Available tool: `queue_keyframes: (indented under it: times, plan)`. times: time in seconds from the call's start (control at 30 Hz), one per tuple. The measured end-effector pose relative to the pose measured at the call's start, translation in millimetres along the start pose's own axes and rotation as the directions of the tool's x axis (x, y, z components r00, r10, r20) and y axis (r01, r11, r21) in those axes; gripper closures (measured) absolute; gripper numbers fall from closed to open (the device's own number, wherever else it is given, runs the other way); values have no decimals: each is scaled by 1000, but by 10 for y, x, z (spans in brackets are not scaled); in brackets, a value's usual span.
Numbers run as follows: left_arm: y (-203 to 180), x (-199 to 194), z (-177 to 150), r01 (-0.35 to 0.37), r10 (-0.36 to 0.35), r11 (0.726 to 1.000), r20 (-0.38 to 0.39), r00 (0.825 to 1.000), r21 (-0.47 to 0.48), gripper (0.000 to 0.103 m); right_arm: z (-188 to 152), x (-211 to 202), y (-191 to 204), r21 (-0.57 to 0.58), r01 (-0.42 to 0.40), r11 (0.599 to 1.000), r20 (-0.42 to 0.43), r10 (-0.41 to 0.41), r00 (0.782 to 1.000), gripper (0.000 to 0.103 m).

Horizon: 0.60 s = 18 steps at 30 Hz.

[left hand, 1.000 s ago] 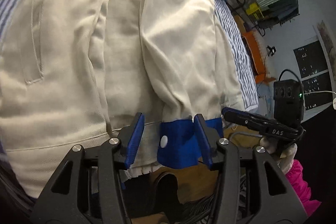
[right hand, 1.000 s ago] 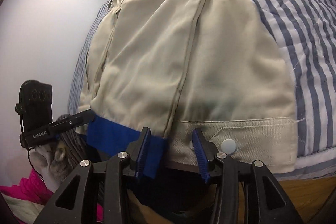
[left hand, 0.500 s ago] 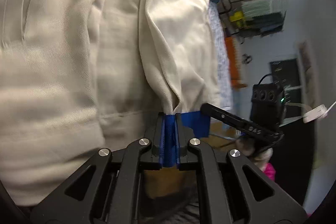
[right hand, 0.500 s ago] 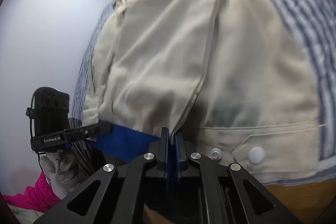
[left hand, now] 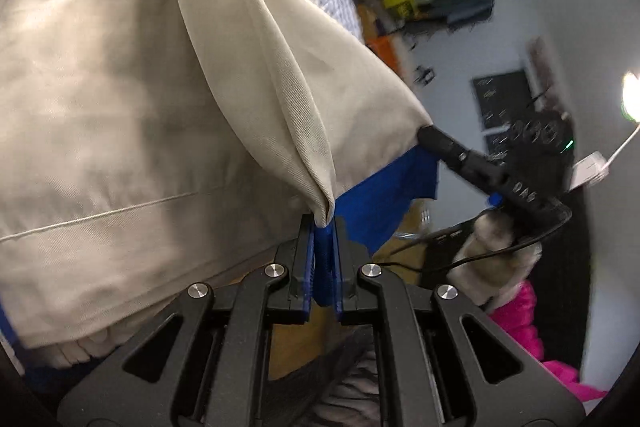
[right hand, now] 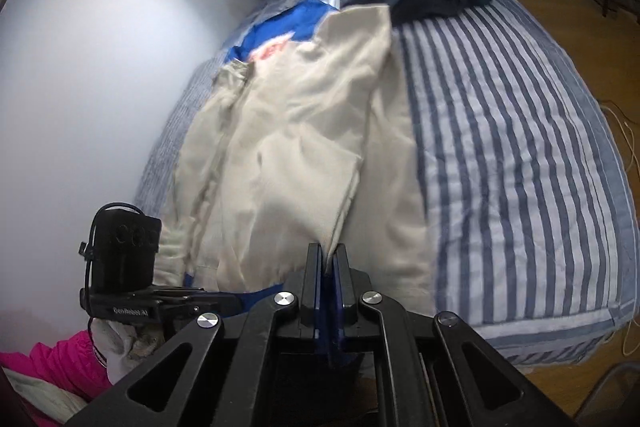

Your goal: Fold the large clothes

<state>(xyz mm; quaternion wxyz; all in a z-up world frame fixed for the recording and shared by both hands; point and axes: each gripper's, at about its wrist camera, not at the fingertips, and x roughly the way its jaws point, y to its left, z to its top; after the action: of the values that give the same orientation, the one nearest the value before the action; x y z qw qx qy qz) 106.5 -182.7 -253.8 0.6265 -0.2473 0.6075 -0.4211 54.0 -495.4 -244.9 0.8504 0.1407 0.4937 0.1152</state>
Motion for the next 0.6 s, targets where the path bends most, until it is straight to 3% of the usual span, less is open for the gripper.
queue_keyframes:
  times: [0.03, 0.13, 0.2, 0.27, 0.37, 0.5, 0.6]
  plan:
    - [26, 29, -23, -41, 41, 999, -9, 999, 14, 98, -45, 99, -8, -20, 19, 1000, -37, -20, 999, 100]
    - [126, 46, -65, -151, 151, 988, -13, 988, 35, 97, -103, 292, -57, -77, 72, 994, -98, -79, 992, 86]
    - [166, -9, -76, -170, 170, 985, -9, 985, 25, 97, -14, 200, -123, -66, 26, 997, -63, -30, 998, 78]
    - [126, -93, -93, -206, 206, 977, -6, 978, 49, 96, 129, 63, -172, -55, -47, 997, -12, 47, 999, 63]
    - [-35, -269, -156, -308, 304, 942, 50, 951, 131, 81, 489, -82, -269, -46, -77, 996, 78, 80, 994, 58]
    - [-200, -560, -248, -379, 354, 914, 167, 920, 149, 80, 954, 46, -328, -26, -85, 996, 119, 87, 989, 58]
    - [-362, -605, -283, -376, 337, 907, 211, 918, 190, 80, 1306, 239, -340, -34, -64, 997, 129, 68, 989, 58]
